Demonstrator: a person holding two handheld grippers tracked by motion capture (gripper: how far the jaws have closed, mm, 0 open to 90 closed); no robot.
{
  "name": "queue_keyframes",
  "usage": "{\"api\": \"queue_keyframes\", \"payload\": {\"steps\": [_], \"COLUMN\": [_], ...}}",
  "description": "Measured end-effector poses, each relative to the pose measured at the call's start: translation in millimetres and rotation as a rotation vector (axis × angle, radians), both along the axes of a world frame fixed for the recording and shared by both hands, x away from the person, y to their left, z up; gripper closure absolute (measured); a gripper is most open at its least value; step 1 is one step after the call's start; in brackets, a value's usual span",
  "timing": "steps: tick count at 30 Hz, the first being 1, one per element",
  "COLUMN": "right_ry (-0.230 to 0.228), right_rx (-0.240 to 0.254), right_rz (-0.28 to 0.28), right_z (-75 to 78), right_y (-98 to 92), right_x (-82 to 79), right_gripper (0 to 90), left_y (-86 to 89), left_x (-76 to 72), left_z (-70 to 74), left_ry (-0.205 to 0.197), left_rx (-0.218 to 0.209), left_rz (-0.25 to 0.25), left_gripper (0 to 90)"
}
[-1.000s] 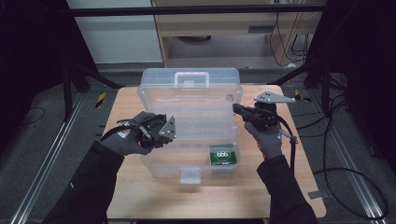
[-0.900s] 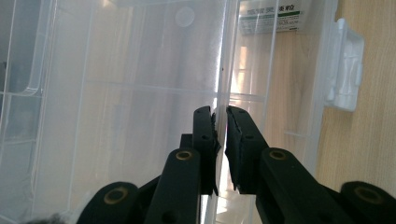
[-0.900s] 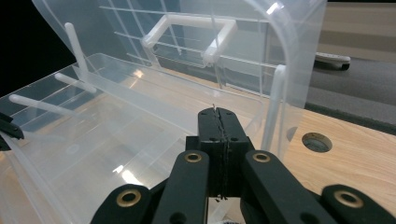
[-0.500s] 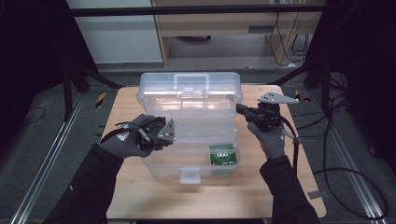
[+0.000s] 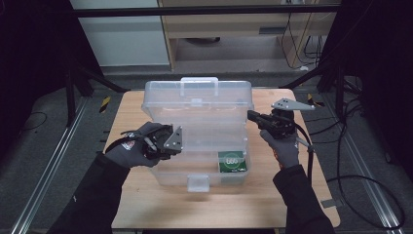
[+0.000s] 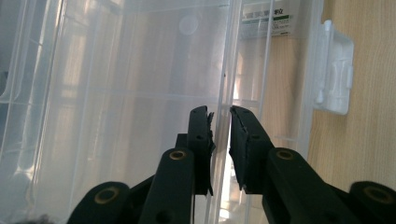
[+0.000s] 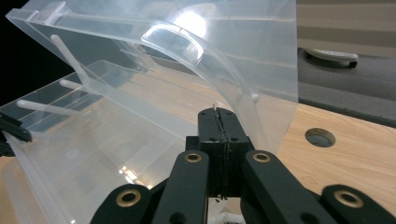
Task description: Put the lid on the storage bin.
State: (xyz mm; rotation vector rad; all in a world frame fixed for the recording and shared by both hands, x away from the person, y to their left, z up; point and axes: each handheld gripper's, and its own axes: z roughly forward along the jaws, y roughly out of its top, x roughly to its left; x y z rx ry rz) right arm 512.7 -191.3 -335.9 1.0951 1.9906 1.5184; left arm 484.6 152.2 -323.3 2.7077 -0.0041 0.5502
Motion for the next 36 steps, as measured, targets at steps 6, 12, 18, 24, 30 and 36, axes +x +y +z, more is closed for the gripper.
{"api": "queue_keyframes", "payload": {"steps": [6, 12, 18, 24, 30, 36], "right_ry": [0.011, 0.014, 0.02, 0.023, 0.027, 0.027], "right_rx": [0.006, 0.003, -0.001, -0.009, -0.009, -0.014], "right_rz": [0.015, 0.025, 0.034, 0.045, 0.051, 0.054], "right_z": [-3.4, -6.0, -8.3, -10.6, -11.8, -12.6], "right_y": [-0.7, -1.4, -0.8, 0.3, -0.2, -0.5], "right_x": [-2.9, -6.2, -7.8, -8.9, -10.6, -11.5], "right_gripper": [90.0, 90.0, 90.0, 90.0, 89.9, 90.0], "left_y": [-0.2, 4.1, 6.0, 7.3, 10.7, 10.4], "left_x": [0.7, 0.0, -3.6, -5.4, -5.0, -8.2], "left_z": [-2.7, -4.5, -6.9, -10.3, -13.4, -17.0], "left_ry": [0.032, 0.074, 0.081, 0.086, 0.129, 0.137], "left_rx": [-0.063, -0.17, -0.256, -0.333, -0.408, -0.462], "left_rz": [-0.007, 0.017, 0.024, 0.045, 0.042, 0.05], "left_gripper": [70.8, 66.0, 61.7, 57.0, 54.7, 55.3]}}
